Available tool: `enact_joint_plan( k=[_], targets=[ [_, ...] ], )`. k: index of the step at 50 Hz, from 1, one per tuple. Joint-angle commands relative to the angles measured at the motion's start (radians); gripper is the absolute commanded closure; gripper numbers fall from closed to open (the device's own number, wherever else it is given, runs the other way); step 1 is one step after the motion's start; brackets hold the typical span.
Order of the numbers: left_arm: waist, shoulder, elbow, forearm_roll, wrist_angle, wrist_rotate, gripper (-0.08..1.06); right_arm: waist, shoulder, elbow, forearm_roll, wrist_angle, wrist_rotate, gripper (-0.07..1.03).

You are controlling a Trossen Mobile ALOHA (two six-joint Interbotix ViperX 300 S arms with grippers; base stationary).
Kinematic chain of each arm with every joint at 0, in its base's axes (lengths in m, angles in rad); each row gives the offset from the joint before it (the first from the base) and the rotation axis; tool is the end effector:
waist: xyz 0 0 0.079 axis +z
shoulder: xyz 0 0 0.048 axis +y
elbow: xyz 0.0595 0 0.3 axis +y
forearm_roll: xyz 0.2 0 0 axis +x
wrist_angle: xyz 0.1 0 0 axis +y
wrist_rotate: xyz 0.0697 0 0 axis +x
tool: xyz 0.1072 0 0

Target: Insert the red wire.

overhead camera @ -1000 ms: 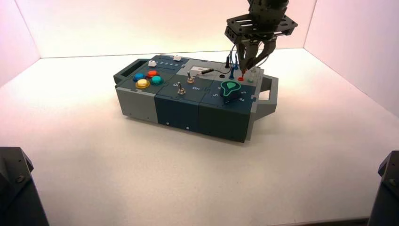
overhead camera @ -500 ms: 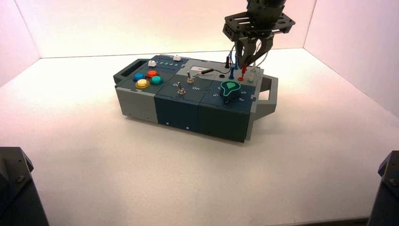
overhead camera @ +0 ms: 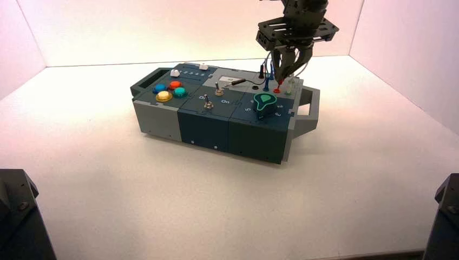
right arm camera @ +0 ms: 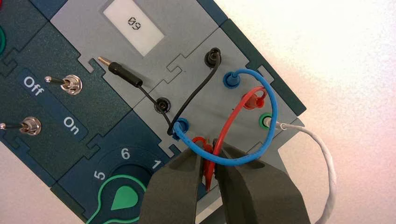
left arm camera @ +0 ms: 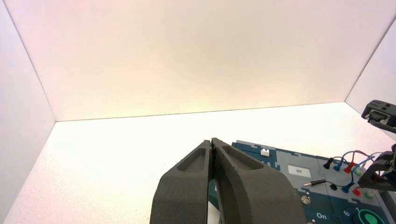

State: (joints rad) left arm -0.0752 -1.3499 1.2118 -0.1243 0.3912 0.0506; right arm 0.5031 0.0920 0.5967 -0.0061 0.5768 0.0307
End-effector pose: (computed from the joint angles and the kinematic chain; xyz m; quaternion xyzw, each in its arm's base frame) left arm 0.1875 -0.0225 0.2483 -0.0301 0.1267 -0.0567 0.9899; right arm 0.3258 0.1787 0.0609 -0.1381 0.5750 0.1921 0.7832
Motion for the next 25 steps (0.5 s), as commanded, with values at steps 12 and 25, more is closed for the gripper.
enact_joint_plan(
  k=[12,25],
  targets=[
    [-0.002,0.005,-0.015,-0.002,-0.014,-0.002,1.01,-0.008,-0.011,-0.018,-0.002,-0.003,0.002,0.99],
    [-0.002,0.003,-0.015,-0.002,-0.014,0.0,1.01,-0.008,-0.017,-0.023,-0.002,0.014,0.002,0.99]
  ],
)
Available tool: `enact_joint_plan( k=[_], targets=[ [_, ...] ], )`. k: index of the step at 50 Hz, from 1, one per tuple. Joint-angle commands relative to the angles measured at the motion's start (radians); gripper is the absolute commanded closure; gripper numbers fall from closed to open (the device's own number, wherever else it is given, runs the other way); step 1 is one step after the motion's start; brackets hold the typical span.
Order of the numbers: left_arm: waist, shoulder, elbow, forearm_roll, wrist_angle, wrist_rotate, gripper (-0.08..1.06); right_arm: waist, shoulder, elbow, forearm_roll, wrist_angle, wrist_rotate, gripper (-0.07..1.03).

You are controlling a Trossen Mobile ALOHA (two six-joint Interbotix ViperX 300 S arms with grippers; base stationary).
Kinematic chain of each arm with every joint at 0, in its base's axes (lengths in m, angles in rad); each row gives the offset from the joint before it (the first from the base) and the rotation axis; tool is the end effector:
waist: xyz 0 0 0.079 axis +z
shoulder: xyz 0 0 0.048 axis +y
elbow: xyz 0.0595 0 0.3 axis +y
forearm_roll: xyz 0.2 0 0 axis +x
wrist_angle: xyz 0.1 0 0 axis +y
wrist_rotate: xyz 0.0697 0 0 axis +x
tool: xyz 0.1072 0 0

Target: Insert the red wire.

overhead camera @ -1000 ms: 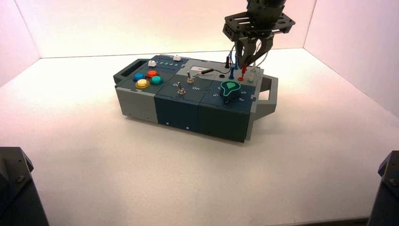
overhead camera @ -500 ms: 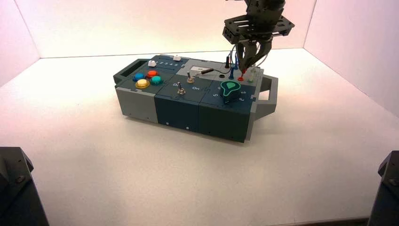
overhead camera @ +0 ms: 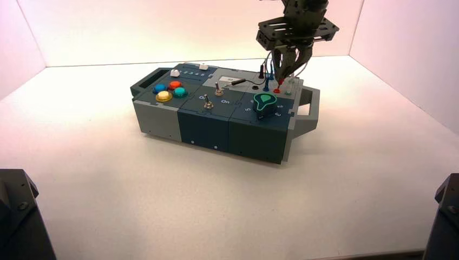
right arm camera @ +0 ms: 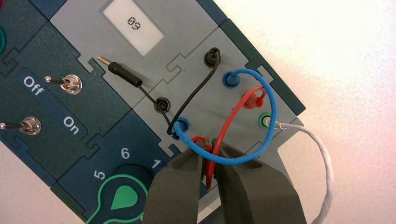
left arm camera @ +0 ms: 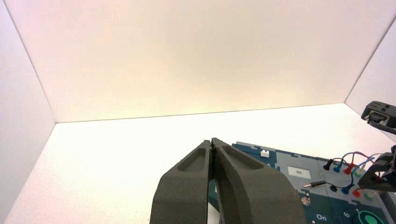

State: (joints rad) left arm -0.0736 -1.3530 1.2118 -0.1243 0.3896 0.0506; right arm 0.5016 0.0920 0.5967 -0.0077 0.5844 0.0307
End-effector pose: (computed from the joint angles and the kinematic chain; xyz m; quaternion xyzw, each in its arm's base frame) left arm 0.1872 -0.0222 0.2492 -0.0303 0.1244 -0.0559 0.9902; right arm 0.3251 0.1774 0.0605 -0.1393 0.5779 0.1909 0.7812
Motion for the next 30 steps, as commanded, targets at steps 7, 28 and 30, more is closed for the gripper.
enact_joint_plan(
  k=[7,28,30],
  targets=[
    [-0.003,0.006,-0.015,-0.002,-0.011,-0.002,1.01,-0.006,-0.021,-0.026,-0.002,0.014,0.002,0.99],
    [-0.003,0.006,-0.015,-0.002,-0.012,0.0,1.01,-0.003,-0.043,-0.046,0.0,0.023,0.0,0.99],
    [-0.003,0.006,-0.014,-0.002,-0.012,-0.002,1.01,-0.005,-0.044,-0.049,-0.002,0.026,0.0,0.99]
  ],
)
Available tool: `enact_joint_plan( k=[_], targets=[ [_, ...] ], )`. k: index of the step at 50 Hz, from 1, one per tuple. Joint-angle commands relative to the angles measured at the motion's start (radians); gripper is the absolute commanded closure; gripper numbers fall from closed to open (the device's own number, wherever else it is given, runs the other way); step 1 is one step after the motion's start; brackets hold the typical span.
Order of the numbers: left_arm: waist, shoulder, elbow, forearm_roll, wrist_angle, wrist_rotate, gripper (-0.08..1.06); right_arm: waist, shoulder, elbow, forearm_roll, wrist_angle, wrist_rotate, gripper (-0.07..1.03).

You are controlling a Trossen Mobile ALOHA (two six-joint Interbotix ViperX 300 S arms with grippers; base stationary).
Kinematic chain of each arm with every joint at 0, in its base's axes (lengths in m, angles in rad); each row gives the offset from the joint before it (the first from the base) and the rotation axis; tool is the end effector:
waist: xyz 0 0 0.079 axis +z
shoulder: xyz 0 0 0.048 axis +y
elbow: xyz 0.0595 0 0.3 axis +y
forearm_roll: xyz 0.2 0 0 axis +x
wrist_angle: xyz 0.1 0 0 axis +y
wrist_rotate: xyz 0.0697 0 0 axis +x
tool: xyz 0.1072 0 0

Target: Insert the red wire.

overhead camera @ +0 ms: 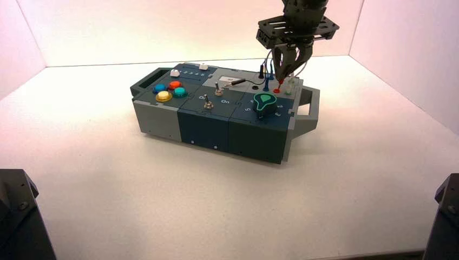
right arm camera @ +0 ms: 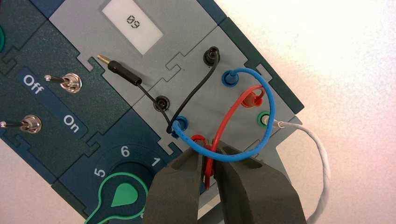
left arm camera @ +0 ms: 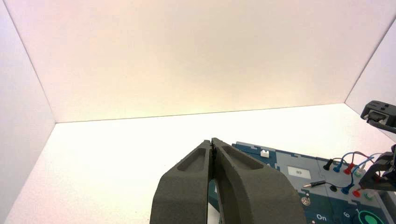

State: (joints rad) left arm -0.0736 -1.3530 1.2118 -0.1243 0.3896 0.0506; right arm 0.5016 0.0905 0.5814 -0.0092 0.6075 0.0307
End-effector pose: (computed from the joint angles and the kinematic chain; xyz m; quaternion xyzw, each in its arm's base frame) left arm 0.1872 -0.0222 0.2492 -0.0303 0.1244 -0.0559 0.9902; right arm 0.3266 0.1780 0.0642 -0.1407 0.5801 0.1904 0.7794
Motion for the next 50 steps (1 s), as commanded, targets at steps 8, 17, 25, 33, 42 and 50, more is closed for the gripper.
enact_joint_plan(
  k=[8,17,25,33,42,50],
  targets=[
    [-0.003,0.006,-0.014,-0.002,-0.014,-0.002,1.01,-0.005,-0.041,-0.048,0.0,0.023,0.0,0.99],
    [-0.003,0.006,-0.015,-0.002,-0.014,-0.002,1.01,-0.003,-0.041,-0.058,0.002,0.041,0.0,0.99],
    [-0.003,0.006,-0.014,-0.002,-0.014,-0.002,1.01,0.0,-0.034,-0.063,0.006,0.055,0.0,0.99],
    [-0.005,0.006,-0.014,-0.002,-0.015,-0.002,1.01,0.005,-0.021,-0.058,0.015,0.055,0.0,0.99],
    [-0.003,0.006,-0.014,-0.002,-0.015,0.0,1.01,0.006,-0.012,-0.055,0.021,0.055,0.002,0.99],
    [-0.003,0.006,-0.014,-0.002,-0.014,-0.002,1.01,0.008,-0.002,-0.054,0.025,0.055,0.0,0.99]
  ],
)
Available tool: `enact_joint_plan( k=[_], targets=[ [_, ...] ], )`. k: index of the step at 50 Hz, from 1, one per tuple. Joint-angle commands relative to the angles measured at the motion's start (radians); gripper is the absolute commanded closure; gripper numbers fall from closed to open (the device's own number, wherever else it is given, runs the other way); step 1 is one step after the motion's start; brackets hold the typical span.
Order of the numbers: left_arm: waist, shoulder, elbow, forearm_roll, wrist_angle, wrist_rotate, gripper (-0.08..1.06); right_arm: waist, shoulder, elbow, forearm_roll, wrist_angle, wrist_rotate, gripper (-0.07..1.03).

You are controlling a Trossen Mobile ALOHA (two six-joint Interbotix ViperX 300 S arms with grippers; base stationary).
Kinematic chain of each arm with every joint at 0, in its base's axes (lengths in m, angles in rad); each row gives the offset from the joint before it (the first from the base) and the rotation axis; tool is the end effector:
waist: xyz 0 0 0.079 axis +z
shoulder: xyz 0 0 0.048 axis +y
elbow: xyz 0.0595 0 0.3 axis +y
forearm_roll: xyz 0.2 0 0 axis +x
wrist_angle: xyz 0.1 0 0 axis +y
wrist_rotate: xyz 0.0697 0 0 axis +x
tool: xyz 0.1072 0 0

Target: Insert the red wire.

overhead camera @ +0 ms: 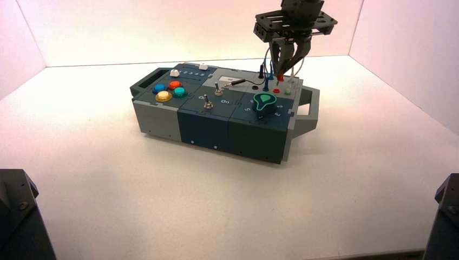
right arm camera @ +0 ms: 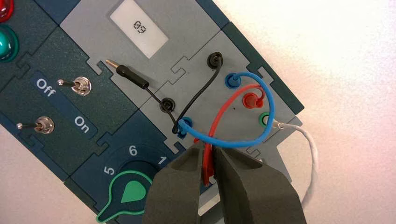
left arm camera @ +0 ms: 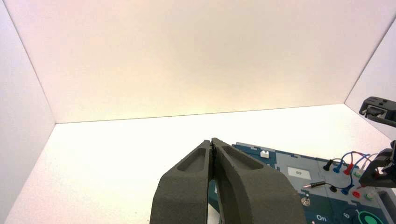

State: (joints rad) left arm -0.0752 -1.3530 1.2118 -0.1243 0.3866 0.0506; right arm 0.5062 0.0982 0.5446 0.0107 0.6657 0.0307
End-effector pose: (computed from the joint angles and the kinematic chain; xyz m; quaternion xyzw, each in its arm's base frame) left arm 0.1873 -0.0224 0.2497 -0.0303 0.1229 -0.0566 0.9903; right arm 0.3271 0.1827 0.0690 -0.1354 0.5935 0.1897 0.7704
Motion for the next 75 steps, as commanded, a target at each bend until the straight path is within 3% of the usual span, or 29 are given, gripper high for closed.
enact_joint_plan(
  k=[1,75],
  targets=[
    [-0.002,0.006,-0.014,-0.002,-0.012,-0.002,1.01,0.002,-0.009,-0.015,0.005,-0.003,0.0,0.99],
    [-0.002,0.005,-0.014,-0.002,-0.012,-0.002,1.01,0.003,0.005,-0.015,0.009,-0.002,0.0,0.99]
  ],
)
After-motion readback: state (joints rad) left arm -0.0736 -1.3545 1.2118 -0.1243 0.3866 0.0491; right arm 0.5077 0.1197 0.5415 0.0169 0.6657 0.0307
